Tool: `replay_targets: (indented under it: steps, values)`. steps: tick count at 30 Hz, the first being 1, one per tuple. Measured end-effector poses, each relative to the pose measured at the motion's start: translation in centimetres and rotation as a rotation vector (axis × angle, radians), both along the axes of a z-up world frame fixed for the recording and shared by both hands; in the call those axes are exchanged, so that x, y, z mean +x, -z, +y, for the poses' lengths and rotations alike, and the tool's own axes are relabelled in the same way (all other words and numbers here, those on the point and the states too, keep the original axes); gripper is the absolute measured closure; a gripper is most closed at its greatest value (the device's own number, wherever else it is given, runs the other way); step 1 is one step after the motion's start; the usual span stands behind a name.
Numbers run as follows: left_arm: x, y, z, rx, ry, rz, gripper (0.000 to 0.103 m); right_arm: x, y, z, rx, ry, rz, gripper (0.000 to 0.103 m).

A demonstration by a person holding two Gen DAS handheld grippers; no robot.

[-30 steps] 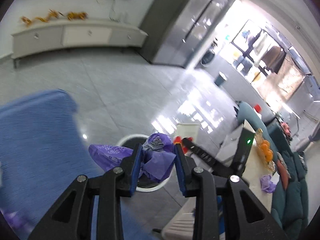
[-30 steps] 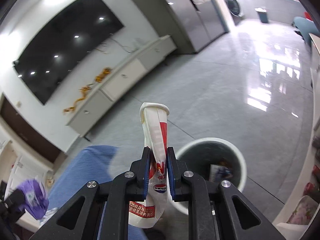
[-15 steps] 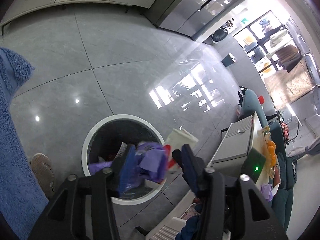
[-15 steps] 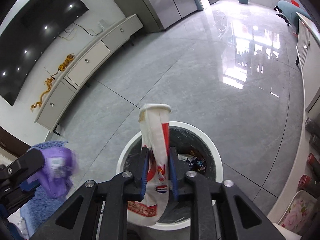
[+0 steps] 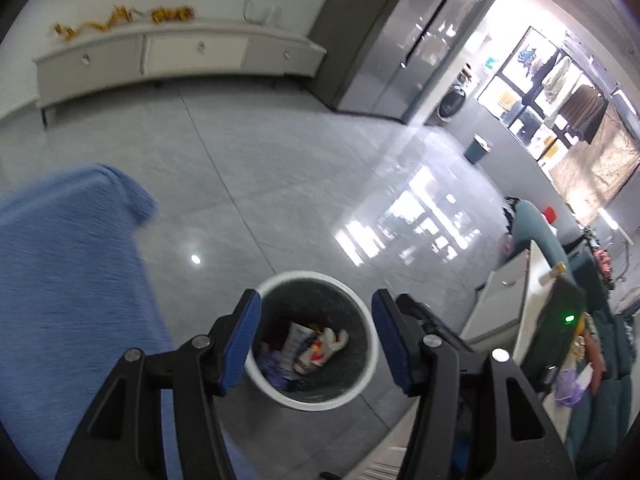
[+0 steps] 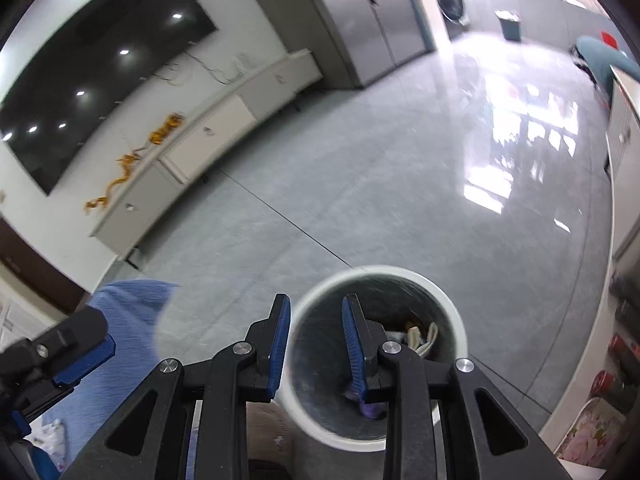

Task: Collect trash
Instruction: 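Open both tools to drop carton and glove into the bin, return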

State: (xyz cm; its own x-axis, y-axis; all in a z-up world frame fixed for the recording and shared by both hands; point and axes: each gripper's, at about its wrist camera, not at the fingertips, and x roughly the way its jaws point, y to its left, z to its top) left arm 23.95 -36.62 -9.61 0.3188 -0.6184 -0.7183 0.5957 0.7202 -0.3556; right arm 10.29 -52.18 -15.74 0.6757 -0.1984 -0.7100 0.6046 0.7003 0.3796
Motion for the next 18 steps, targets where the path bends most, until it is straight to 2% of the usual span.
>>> replay_targets:
  steps: [10,13,18]
  values:
    - [-3.5,-8.6,15.0,-0.013,-0.228,-0.240,0.047,-0.8,-10.6,9.6,-0.115,-0.212,-0.192,0.073]
    - [-5.0,-10.6,20.3,-0.033,-0.296,-0.291,0.047,-1.2,-13.0,12.6,-0.145,-0.269,-0.239,0.053]
    - [-7.8,-13.8,29.3,-0.025,-0.408,-0.396,0.047,-1.9,-16.0,17.1,-0.180,-0.366,-0.309,0.053]
